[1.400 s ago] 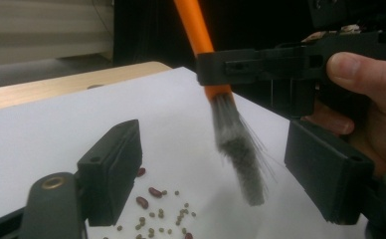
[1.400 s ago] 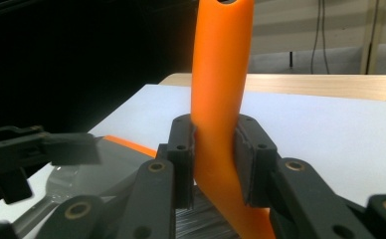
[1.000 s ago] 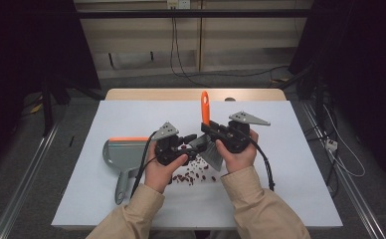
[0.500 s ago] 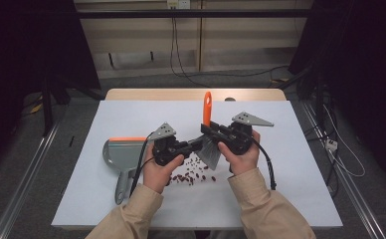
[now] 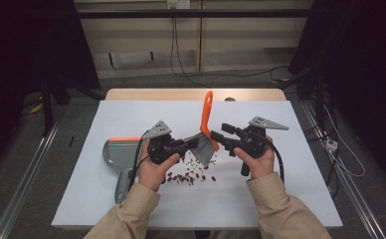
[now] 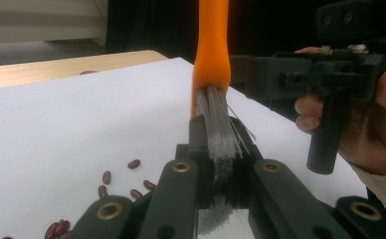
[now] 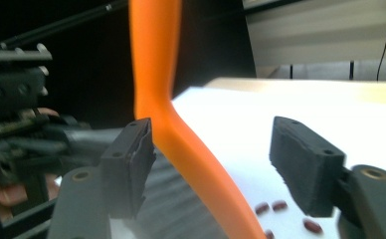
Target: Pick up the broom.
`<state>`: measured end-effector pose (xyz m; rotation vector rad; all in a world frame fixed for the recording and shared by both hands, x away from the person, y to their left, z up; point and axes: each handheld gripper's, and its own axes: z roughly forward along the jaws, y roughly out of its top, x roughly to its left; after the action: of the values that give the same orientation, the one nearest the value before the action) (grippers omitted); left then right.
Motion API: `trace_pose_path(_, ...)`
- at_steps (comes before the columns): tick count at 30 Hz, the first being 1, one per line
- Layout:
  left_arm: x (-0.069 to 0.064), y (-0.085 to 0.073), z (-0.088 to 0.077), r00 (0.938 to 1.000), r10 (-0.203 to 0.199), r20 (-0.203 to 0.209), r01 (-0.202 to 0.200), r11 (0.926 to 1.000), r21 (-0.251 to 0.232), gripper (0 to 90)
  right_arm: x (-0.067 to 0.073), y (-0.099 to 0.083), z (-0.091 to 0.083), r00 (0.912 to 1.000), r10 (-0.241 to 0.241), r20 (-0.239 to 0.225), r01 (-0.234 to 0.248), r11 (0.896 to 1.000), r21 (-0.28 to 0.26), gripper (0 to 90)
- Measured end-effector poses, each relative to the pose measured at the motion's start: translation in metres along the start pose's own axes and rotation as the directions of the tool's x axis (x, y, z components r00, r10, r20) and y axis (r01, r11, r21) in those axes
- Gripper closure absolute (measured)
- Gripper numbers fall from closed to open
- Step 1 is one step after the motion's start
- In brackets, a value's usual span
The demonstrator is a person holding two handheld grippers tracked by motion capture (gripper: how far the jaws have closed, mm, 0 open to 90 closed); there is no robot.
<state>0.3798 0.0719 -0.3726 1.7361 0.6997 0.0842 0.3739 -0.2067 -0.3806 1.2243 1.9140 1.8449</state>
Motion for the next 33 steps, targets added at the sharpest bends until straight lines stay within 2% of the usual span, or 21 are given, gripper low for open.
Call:
trace_pose_path(5, 0.000, 0.000, 0.000, 1.0000, 0.007, 0.007, -0.007, 0.9999, 0.013, 85.1, -0.012, -0.009, -0.005, 0.9999, 0.006, 0.011, -0.006, 1.000, -0.001, 31.4)
trace_pose_path(6, 0.000, 0.000, 0.000, 0.9999, 0.009, 0.004, -0.009, 0.9999, 0.013, 85.1, -0.013, -0.010, -0.006, 0.9998, 0.000, 0.019, 0.000, 1.000, 0.009, 31.2)
trace_pose_path(8, 0.000, 0.000, 0.000, 0.9999, 0.015, 0.006, -0.015, 0.9997, 0.017, 85.1, -0.015, -0.011, -0.007, 0.9972, -0.033, 0.067, 0.031, 0.999, 0.022, 30.2)
trace_pose_path(9, 0.000, 0.000, 0.000, 0.9998, 0.016, 0.006, -0.017, 0.9997, 0.019, 85.1, -0.016, -0.011, -0.008, 0.9976, -0.027, 0.064, 0.026, 0.999, 0.028, 30.2)
trace_pose_path(10, 0.001, -0.001, 0.000, 0.9998, 0.019, 0.007, -0.019, 0.9996, 0.022, 85.1, -0.017, -0.011, -0.008, 0.9991, -0.007, 0.042, 0.006, 1.000, 0.026, 30.2)
trace_pose_path(11, 0.001, -0.001, 0.000, 0.9998, 0.020, 0.009, -0.020, 0.9996, 0.020, 85.1, -0.019, -0.011, -0.009, 0.9994, -0.009, 0.033, 0.007, 0.999, 0.034, 30.2)
trace_pose_path(12, 0.001, -0.001, 0.000, 0.9997, 0.022, 0.012, -0.022, 0.9995, 0.021, 85.1, -0.020, -0.011, -0.009, 0.9994, -0.025, 0.025, 0.023, 0.999, 0.043, 28.3)
trace_pose_path(13, 0.001, -0.001, 0.000, 0.9996, 0.025, 0.016, -0.025, 0.9994, 0.022, 85.1, -0.022, -0.012, -0.009, 0.9988, -0.040, 0.029, 0.038, 0.998, 0.054, 20.5)
trace_pose_path(14, 0.001, -0.001, 0.000, 0.9995, 0.027, 0.019, -0.028, 0.9994, 0.022, 85.1, -0.022, -0.013, -0.008, 0.9982, -0.021, 0.056, 0.018, 0.998, 0.063, 14.4)
trace_pose_path(15, 0.000, -0.001, 0.000, 0.9994, 0.027, 0.022, -0.028, 0.9994, 0.022, 85.1, -0.022, -0.013, -0.007, 0.9982, -0.009, 0.059, 0.005, 0.997, 0.074, 15.8)
trace_pose_path(17, 0.000, -0.001, 0.000, 0.9993, 0.027, 0.024, -0.028, 0.9994, 0.022, 85.0, -0.024, -0.014, -0.008, 0.9999, 0.008, 0.013, -0.009, 0.997, 0.074, 21.3)
trace_pose_path(20, 0.000, -0.001, 0.000, 0.9992, 0.028, 0.029, -0.029, 0.9993, 0.022, 85.0, -0.024, -0.014, -0.009, 1.0000, 0.008, 0.002, -0.008, 0.998, 0.070, 15.3)
trace_pose_path(23, -0.001, -0.001, 0.000, 0.9986, 0.035, 0.040, -0.037, 0.9990, 0.028, 85.0, -0.025, -0.015, -0.008, 0.9987, 0.013, -0.050, -0.009, 0.998, 0.069, 15.0)
trace_pose_path(25, -0.002, -0.001, 0.001, 0.9984, 0.035, 0.045, -0.037, 0.9989, 0.028, 85.0, -0.026, -0.016, -0.007, 0.9977, 0.010, -0.067, -0.005, 0.997, 0.077, 15.5)
trace_pose_path(29, -0.003, -0.001, 0.002, 0.9974, 0.037, 0.062, -0.039, 0.9988, 0.031, 85.0, -0.028, -0.018, -0.002, 0.9940, 0.032, -0.105, -0.023, 0.996, 0.089, 22.3)
trace_pose_path(33, -0.002, -0.001, 0.003, 0.9966, 0.037, 0.073, -0.039, 0.9988, 0.031, 85.0, -0.028, -0.021, 0.003, 0.9862, 0.023, -0.164, -0.007, 0.995, 0.098, 28.7)
